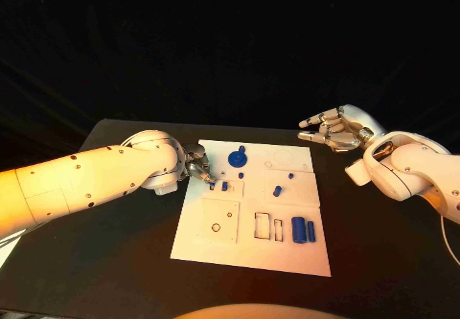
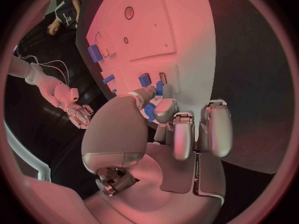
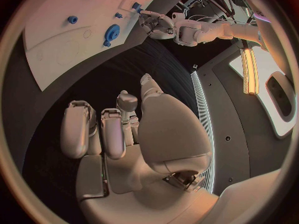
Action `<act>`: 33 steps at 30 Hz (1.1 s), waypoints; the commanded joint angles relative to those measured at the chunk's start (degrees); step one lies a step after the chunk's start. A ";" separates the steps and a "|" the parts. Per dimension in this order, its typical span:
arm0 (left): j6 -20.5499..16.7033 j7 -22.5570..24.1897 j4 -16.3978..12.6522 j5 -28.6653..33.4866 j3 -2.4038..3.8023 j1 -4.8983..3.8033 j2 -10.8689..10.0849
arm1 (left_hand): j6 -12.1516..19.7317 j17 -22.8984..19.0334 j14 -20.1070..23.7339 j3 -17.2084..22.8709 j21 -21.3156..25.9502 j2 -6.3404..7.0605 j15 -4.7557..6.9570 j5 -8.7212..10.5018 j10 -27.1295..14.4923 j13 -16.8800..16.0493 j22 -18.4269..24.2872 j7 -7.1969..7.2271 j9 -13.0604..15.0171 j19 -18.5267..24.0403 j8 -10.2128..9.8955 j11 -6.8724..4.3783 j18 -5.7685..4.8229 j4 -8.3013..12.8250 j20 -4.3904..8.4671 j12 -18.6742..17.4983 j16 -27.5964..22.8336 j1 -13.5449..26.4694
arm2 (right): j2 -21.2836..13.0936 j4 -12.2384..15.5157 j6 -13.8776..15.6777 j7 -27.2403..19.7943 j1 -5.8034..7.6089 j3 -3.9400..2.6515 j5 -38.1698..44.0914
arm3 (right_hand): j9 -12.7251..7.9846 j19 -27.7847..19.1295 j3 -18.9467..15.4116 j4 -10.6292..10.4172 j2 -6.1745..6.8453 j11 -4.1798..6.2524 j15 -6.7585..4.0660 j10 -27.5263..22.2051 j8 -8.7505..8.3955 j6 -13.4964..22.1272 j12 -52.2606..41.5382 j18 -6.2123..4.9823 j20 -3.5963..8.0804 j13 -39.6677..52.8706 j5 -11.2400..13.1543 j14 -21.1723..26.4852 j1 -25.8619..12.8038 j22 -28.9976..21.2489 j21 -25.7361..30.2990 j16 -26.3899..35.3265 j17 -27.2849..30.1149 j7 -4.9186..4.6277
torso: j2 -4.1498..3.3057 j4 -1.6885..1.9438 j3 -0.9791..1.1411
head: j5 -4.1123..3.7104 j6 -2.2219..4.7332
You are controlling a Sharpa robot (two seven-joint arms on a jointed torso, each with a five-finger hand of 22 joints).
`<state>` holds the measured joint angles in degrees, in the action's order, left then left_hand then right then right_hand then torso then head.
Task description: Assemble the parts on the task board
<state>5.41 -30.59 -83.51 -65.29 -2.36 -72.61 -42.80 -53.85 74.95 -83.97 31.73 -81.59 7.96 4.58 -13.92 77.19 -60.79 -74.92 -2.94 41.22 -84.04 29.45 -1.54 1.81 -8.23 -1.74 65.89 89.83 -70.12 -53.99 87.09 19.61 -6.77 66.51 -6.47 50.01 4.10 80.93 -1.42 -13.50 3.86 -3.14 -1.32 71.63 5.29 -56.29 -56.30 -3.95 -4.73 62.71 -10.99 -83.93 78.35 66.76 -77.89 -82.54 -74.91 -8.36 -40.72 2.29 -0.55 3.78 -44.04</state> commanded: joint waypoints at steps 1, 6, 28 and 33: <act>0.47 -0.53 -0.18 -2.79 0.01 0.11 0.02 | -0.56 15.05 -6.03 7.80 -0.22 -0.39 0.17 -0.37 0.23 0.07 -6.34 0.17 0.03 -2.34 0.30 0.03 0.50 7.41 0.30 -0.22 0.17 0.02 | 0.01 -0.01 -0.64 -0.34 -0.08 0.00 0.46 | 0.03 -0.39 -0.23 0.02 -0.39 0.04 -0.01 -0.27 0.23 -0.15 -0.17 -0.65 0.17 0.07 -0.21 -3.73 0.09 -0.08 0.30 0.25 -5.45 0.28 | -0.03 0.00 0.05 | 0.06 -0.17; 2.49 -0.93 -0.19 -3.02 0.01 0.19 -0.07 | -0.62 15.05 -6.03 8.01 -0.21 -0.25 0.19 -0.40 0.22 0.26 -6.34 0.19 0.05 -2.34 0.34 0.00 0.50 7.55 0.32 -0.38 0.17 0.13 | 0.02 -0.01 -0.66 -0.33 -0.11 0.00 0.47 | 0.03 -0.39 -0.23 0.02 -0.39 0.04 -0.01 -0.27 0.23 -0.15 -0.17 -0.65 0.17 0.07 -0.21 -3.73 0.09 -0.08 0.30 0.25 -5.45 0.28 | -0.01 0.04 0.03 | 0.04 -0.35; 6.76 -0.90 -0.03 -3.11 -0.06 0.23 0.26 | -0.74 15.05 -6.03 8.25 -0.22 -0.04 0.18 -0.46 0.15 0.66 -6.37 0.25 0.07 -2.34 0.39 -0.02 0.50 7.70 0.32 -0.72 0.17 0.32 | 0.14 0.04 -0.90 -0.49 -0.15 0.00 0.78 | 0.05 -0.41 -0.36 0.06 -0.43 0.05 -0.02 -0.28 0.28 -0.21 -0.17 -0.67 0.18 0.02 -0.29 -3.70 0.13 -0.17 0.37 0.37 -5.33 0.30 | -0.02 0.00 0.08 | 0.21 -0.57; 6.98 -0.85 0.28 -3.09 -0.12 0.23 0.45 | -0.74 15.05 -6.03 8.25 -0.22 -0.04 0.18 -0.46 0.15 0.66 -6.37 0.25 0.07 -2.34 0.39 -0.02 0.50 7.70 0.32 -0.72 0.17 0.32 | 0.12 0.10 -0.96 -0.49 -0.16 0.00 0.87 | 0.05 -0.41 -0.36 0.06 -0.43 0.05 -0.02 -0.28 0.28 -0.21 -0.17 -0.67 0.18 0.02 -0.29 -3.70 0.13 -0.17 0.37 0.37 -5.33 0.30 | -0.03 -0.02 0.09 | 0.16 -0.64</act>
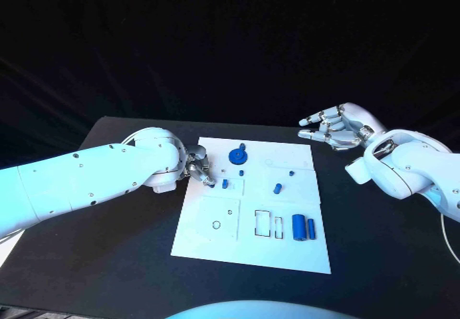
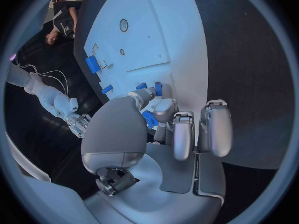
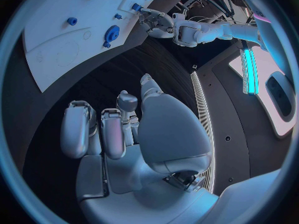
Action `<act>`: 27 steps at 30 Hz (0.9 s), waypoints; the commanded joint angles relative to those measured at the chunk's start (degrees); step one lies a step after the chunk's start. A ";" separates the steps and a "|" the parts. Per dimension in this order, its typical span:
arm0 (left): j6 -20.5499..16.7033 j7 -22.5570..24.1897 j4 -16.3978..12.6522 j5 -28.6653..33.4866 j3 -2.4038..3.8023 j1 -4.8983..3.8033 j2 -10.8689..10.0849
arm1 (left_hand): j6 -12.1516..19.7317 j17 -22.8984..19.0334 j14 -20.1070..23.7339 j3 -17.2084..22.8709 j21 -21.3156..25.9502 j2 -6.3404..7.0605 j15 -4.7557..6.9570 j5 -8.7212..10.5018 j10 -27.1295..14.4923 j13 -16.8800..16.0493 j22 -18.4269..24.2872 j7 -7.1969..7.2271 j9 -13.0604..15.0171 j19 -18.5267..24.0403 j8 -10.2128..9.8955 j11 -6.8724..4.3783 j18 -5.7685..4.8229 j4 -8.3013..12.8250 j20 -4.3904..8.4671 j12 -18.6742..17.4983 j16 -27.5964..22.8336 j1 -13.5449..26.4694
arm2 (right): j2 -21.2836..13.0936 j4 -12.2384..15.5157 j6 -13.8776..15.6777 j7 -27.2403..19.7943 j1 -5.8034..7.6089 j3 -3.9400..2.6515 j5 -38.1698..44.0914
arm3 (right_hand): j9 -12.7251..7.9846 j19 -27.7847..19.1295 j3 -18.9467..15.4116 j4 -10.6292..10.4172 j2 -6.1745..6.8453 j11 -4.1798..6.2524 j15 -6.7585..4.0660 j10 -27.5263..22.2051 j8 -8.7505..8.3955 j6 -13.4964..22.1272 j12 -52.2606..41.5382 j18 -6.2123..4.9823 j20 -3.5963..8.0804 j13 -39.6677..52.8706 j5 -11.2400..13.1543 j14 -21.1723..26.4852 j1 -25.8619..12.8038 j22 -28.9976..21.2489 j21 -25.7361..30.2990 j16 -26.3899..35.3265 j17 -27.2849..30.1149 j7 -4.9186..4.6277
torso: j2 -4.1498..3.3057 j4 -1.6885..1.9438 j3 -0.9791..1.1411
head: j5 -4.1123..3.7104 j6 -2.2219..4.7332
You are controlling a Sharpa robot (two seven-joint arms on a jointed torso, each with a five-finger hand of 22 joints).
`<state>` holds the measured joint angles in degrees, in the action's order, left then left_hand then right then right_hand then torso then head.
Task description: Assemble the parts on the task board
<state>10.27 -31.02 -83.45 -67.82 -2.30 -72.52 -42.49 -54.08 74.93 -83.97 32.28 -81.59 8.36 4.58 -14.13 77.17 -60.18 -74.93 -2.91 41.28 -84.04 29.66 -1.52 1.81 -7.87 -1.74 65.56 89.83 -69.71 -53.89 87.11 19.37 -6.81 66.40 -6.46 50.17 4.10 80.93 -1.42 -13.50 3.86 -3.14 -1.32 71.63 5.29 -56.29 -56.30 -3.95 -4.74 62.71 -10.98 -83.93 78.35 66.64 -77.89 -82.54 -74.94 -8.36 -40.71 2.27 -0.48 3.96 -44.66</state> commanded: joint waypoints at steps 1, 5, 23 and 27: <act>2.17 -0.41 0.29 -0.49 -0.19 0.15 0.18 | -0.53 15.07 -6.03 7.74 -0.21 -0.40 0.18 -0.26 0.19 0.06 -6.34 0.23 0.02 -2.33 0.18 -0.05 0.50 7.36 0.32 -0.40 0.17 -0.03 | 0.02 0.09 -0.73 -0.46 -0.04 -0.01 0.72 | 0.04 -0.41 -0.36 0.06 -0.43 0.05 -0.02 -0.28 0.28 -0.21 -0.17 -0.67 0.18 0.02 -0.29 -3.70 0.13 -0.05 0.37 0.37 -5.29 0.30 | -0.05 -0.01 0.03 | -0.02 -0.02; 2.49 -0.44 0.58 0.10 -0.22 0.15 0.46 | -0.61 15.07 -6.03 7.85 -0.19 -0.31 0.17 -0.26 0.29 0.06 -6.33 0.25 0.01 -2.32 0.20 -0.05 0.50 7.35 0.32 -0.40 0.17 0.23 | 0.01 0.14 -0.74 -0.47 -0.04 -0.01 0.75 | 0.04 -0.41 -0.36 0.06 -0.43 0.05 -0.02 -0.28 0.28 -0.21 -0.17 -0.67 0.18 0.02 -0.29 -3.70 0.13 -0.05 0.37 0.37 -5.29 0.30 | -0.01 -0.02 0.02 | -0.02 -0.06; 4.78 -4.22 1.83 1.14 -0.29 0.12 2.19 | -3.90 15.07 -6.03 4.57 -0.70 0.08 0.94 -1.92 2.00 -1.45 -7.14 1.63 -0.80 -2.67 -1.15 -1.04 0.34 3.49 0.88 1.11 0.17 8.74 | -0.17 0.27 -1.19 -0.55 -0.04 -0.01 0.22 | 0.05 -0.41 -0.45 0.09 -0.48 0.06 -0.03 -0.30 0.32 -0.24 -0.15 -0.67 0.18 -0.02 -0.34 -3.71 0.15 -0.08 0.40 0.38 -5.30 0.30 | 0.02 0.00 0.00 | -0.29 -0.07; 5.01 -4.36 1.95 1.13 -0.29 0.12 2.30 | -4.70 15.07 -6.03 3.57 -0.86 0.05 1.06 -1.89 2.56 -2.84 -7.34 1.85 -0.83 -2.76 -1.19 -1.20 0.29 3.10 0.98 2.24 0.17 9.58 | -0.20 0.24 -1.33 -0.59 -0.04 -0.01 0.09 | 0.05 -0.41 -0.44 0.10 -0.52 0.06 -0.03 -0.31 0.32 -0.25 -0.14 -0.67 0.18 -0.04 -0.36 -3.70 0.17 -0.09 0.40 0.41 -5.26 0.31 | 0.04 -0.01 0.01 | -0.39 -0.09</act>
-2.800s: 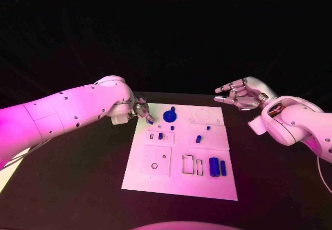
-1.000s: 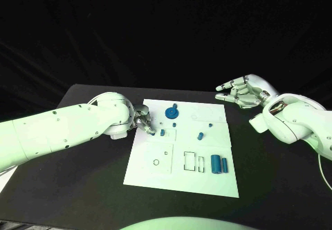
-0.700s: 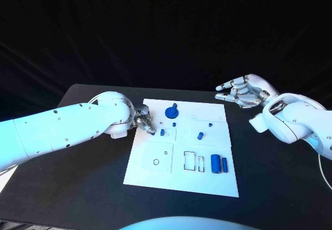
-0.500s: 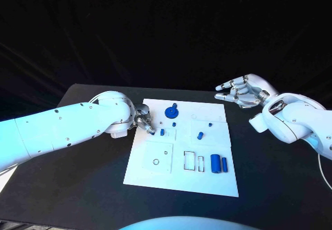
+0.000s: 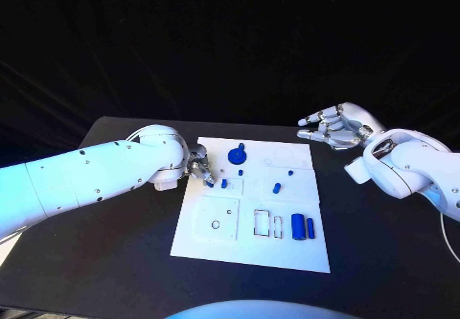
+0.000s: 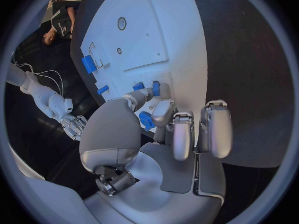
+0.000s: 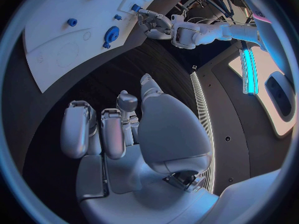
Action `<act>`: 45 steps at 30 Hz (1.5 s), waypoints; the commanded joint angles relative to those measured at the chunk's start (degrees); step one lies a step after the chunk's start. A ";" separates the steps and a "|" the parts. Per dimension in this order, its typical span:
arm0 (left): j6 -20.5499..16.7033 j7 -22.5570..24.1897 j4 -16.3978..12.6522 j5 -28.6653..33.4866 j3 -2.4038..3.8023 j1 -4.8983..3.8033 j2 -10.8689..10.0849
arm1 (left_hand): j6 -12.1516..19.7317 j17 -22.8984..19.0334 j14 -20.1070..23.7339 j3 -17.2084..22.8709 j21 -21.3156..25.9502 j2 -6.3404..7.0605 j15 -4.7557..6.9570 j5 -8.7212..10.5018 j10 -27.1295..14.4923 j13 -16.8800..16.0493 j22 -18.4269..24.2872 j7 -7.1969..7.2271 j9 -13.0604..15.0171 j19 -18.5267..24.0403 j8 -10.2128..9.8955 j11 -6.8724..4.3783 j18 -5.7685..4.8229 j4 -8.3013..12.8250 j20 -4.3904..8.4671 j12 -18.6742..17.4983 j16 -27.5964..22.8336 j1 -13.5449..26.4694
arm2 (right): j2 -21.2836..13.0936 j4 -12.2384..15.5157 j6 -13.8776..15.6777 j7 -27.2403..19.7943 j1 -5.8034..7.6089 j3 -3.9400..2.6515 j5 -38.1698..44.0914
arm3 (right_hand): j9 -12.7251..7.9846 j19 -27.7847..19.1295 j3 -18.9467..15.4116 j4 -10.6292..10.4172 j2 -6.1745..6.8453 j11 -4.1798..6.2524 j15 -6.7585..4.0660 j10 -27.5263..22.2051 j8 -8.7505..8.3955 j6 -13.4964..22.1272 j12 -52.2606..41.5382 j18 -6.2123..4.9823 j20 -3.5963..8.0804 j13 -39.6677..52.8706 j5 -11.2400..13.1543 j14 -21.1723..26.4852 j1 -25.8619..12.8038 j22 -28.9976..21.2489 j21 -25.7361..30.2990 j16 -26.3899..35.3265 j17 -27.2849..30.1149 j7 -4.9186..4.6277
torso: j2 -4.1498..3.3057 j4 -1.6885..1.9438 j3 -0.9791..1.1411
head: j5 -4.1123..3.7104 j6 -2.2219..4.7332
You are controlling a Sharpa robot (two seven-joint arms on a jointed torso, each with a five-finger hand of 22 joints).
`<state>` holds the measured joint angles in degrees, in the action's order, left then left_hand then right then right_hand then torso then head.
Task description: Assemble the parts on the task board
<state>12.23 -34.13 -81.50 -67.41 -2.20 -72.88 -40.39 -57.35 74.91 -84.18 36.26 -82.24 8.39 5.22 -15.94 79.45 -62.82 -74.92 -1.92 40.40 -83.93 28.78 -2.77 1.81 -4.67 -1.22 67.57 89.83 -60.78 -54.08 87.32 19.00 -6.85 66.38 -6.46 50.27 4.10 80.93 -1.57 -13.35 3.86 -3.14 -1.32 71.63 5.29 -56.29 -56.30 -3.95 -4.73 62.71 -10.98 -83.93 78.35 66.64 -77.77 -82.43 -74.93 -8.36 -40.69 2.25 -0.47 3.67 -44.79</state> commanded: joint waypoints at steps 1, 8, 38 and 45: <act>3.06 -1.28 0.04 0.71 -0.39 0.49 0.24 | -1.56 15.09 -5.82 -0.66 -0.22 0.01 0.44 -0.06 0.32 -0.30 -7.39 0.89 0.03 -2.89 -0.35 0.03 0.28 -0.24 0.48 0.32 0.17 0.87 | -0.01 0.02 -1.01 -0.55 -0.03 -0.01 -0.04 | 0.05 -0.42 -0.29 -0.06 -0.52 0.06 -0.03 -0.31 0.32 -0.25 -0.14 -0.67 0.18 -0.04 -0.36 -3.70 0.17 -0.10 0.29 0.30 -5.28 0.30 | 0.02 0.01 0.00 | -0.10 0.04; 2.73 -1.37 0.24 0.64 -0.39 0.48 0.53 | -2.39 15.09 -5.82 -2.79 -0.41 -0.13 0.55 -0.03 0.60 -0.98 -7.67 1.03 -0.11 -3.01 -0.69 -0.09 0.22 -1.56 0.60 0.82 0.17 2.68 | 0.03 0.00 -1.21 -0.56 -0.03 0.00 -0.13 | 0.05 -0.42 -0.29 -0.06 -0.52 0.06 -0.03 -0.31 0.32 -0.25 -0.14 -0.67 0.18 -0.04 -0.36 -3.70 0.17 -0.10 0.29 0.30 -5.28 0.30 | -0.03 0.05 0.01 | -0.21 0.01; 0.12 -1.24 0.57 0.83 -0.05 0.48 0.10 | -4.32 15.09 -5.82 -20.63 -0.40 1.24 0.73 5.26 0.88 -1.85 -8.12 1.32 0.15 -3.12 -1.33 -0.29 0.16 -9.28 0.82 1.01 0.17 6.78 | 0.01 -0.15 -1.84 -0.37 -0.07 0.03 -0.08 | 0.03 -0.77 -0.63 -0.14 -0.57 0.02 -0.01 -0.78 0.31 -0.16 0.49 -0.83 0.18 -0.59 -0.50 -3.61 -0.04 -0.96 0.80 0.62 -4.94 0.27 | -0.02 0.09 -0.07 | -0.62 -0.02; -2.58 -0.26 -0.33 2.05 0.08 0.49 -0.76 | -4.46 15.09 -5.82 -25.73 -0.24 -0.76 0.77 6.85 0.89 -1.90 -8.13 1.32 0.29 -3.12 -1.50 -0.29 0.19 -11.84 0.86 0.86 0.17 5.11 | 0.10 -0.28 -2.17 -0.32 -0.21 0.06 -0.19 | 0.03 -0.82 -0.65 -0.13 -0.56 0.02 0.00 -0.80 0.31 -0.15 0.50 -0.85 0.18 -0.60 -0.50 -3.63 -0.04 -1.06 0.86 0.57 -5.01 0.27 | 0.01 0.07 -0.12 | -0.76 0.40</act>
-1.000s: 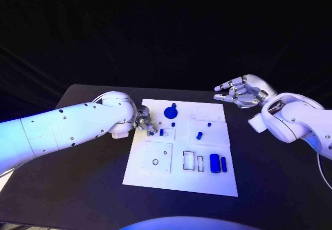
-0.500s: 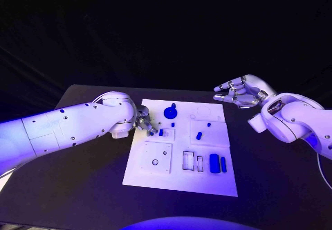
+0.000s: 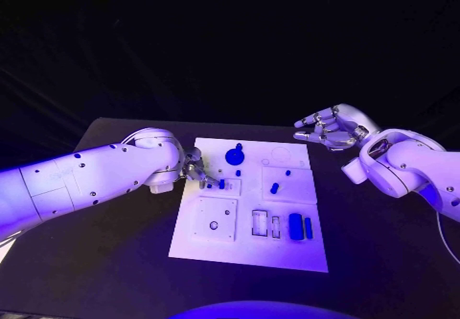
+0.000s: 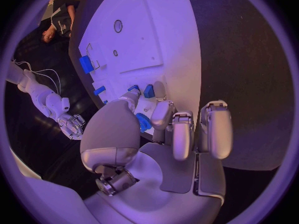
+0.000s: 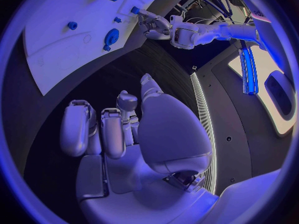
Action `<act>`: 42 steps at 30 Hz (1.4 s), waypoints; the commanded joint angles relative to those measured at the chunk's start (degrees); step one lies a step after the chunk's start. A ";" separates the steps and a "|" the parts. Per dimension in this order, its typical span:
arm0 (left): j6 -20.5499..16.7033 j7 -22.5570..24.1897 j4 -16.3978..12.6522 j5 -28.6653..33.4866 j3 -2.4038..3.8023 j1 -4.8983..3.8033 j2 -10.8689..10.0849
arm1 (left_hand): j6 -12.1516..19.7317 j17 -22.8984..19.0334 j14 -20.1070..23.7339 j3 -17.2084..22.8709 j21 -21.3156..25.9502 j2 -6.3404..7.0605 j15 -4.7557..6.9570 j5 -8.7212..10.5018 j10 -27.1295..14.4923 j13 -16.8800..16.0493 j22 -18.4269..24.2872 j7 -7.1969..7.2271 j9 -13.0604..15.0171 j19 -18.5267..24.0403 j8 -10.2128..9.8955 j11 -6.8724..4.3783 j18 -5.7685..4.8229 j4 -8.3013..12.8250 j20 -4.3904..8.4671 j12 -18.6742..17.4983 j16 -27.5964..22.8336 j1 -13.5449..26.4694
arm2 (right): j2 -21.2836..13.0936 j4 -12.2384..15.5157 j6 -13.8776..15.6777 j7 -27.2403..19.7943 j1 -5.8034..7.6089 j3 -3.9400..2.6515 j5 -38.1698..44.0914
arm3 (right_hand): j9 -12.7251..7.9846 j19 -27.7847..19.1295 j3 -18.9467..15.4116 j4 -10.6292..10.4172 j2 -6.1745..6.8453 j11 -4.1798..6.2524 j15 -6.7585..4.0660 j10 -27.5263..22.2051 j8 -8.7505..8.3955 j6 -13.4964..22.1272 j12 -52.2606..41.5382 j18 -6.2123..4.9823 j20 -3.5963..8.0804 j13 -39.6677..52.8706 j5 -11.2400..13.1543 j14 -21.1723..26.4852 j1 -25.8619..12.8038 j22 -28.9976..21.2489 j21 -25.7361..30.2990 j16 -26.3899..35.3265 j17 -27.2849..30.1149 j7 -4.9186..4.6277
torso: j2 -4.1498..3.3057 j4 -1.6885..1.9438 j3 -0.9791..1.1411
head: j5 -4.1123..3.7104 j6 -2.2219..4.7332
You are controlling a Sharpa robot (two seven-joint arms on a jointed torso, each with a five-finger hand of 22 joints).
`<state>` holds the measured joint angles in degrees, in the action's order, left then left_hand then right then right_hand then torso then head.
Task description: Assemble the parts on the task board
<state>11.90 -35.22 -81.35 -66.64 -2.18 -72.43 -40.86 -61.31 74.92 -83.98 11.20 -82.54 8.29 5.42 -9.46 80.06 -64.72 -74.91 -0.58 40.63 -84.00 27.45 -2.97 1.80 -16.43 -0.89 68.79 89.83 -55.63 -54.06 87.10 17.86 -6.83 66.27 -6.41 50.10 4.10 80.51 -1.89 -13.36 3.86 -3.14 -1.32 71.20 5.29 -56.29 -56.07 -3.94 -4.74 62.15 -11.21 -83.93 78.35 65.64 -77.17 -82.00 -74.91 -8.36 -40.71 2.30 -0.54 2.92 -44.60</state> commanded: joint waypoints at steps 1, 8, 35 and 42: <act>-2.96 1.25 -0.83 1.85 0.10 0.04 -0.62 | -0.49 15.08 -6.02 -0.79 0.09 -0.75 0.58 0.39 0.26 0.04 -8.10 -0.02 0.07 -3.04 -0.18 -0.10 0.21 -0.11 0.53 -0.39 0.17 -0.05 | 0.10 -0.08 -1.07 -0.33 -0.13 0.01 -0.06 | 0.03 -0.41 -0.34 -0.11 -0.57 0.01 0.00 -0.39 0.31 -0.15 0.27 -0.86 0.18 -0.04 -0.28 -3.61 -0.02 -0.09 0.28 0.18 -4.98 0.26 | 0.02 0.01 -0.02 | -0.01 0.26; -10.10 7.54 -2.71 9.27 0.63 0.01 -3.07 | 2.14 15.08 -6.02 -3.56 5.33 -2.73 0.12 -0.28 -3.87 6.46 -3.60 -1.00 -0.16 -0.90 -1.15 0.67 1.45 -0.17 0.27 -6.67 0.17 -1.33 | 0.09 -0.14 -1.13 -0.24 -0.26 0.02 -0.15 | 0.03 -0.46 -0.35 -0.09 -0.59 0.01 0.00 -0.43 0.30 -0.14 0.32 -0.88 0.17 -0.08 -0.30 -3.59 -0.01 -0.18 0.34 0.25 -4.90 0.26 | 0.04 0.10 0.08 | -0.05 0.22; -23.10 34.75 3.27 -11.23 -0.55 0.77 4.59 | 13.02 -28.06 9.61 -0.23 56.28 -2.13 -5.48 1.95 -26.64 46.24 38.26 -7.83 -19.03 11.44 -12.29 7.84 8.68 8.38 -4.81 -45.54 -42.43 -31.60 | 0.76 -0.61 -1.05 -0.10 -0.64 0.05 0.33 | 0.02 -0.55 -0.36 0.03 -0.86 0.00 0.03 -0.60 0.33 -0.13 0.40 -0.90 0.15 -0.17 -0.45 -3.55 0.21 -0.30 0.46 0.36 -4.82 0.25 | -0.27 -0.34 -0.04 | -0.61 1.18; -19.82 31.86 5.75 -21.16 -0.82 1.04 7.18 | 8.31 -9.11 -0.68 1.79 42.40 -0.26 -4.34 1.96 -23.85 53.62 27.51 -6.74 -25.20 2.59 -15.79 7.26 7.00 8.18 -3.65 -50.72 -19.64 -30.13 | 0.95 -0.62 -1.04 -0.15 -0.68 0.05 0.44 | 0.02 -0.55 -0.35 0.09 -0.95 0.00 0.03 -0.61 0.34 -0.13 0.37 -0.89 0.15 -0.15 -0.49 -3.56 0.31 -0.29 0.46 0.31 -4.89 0.24 | -0.22 -0.21 -0.06 | -0.64 1.21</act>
<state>-10.83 -3.18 -75.90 -79.12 -3.00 -71.45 -33.96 -52.75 65.15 -83.77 12.77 -39.17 7.66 1.09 -7.65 55.97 -11.47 -46.60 -7.35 15.73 -81.04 11.85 4.32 9.64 -8.29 -4.61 18.33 69.44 -85.83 -53.19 86.47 17.43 -6.75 65.63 -6.35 50.06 4.10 80.30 -1.89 -13.36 3.40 -3.18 -1.32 70.83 5.29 -56.29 -55.86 -3.94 -4.52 62.07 -11.43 -83.93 78.81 65.40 -76.95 -82.00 -74.94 -8.36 -40.94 2.08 -0.60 2.20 -43.41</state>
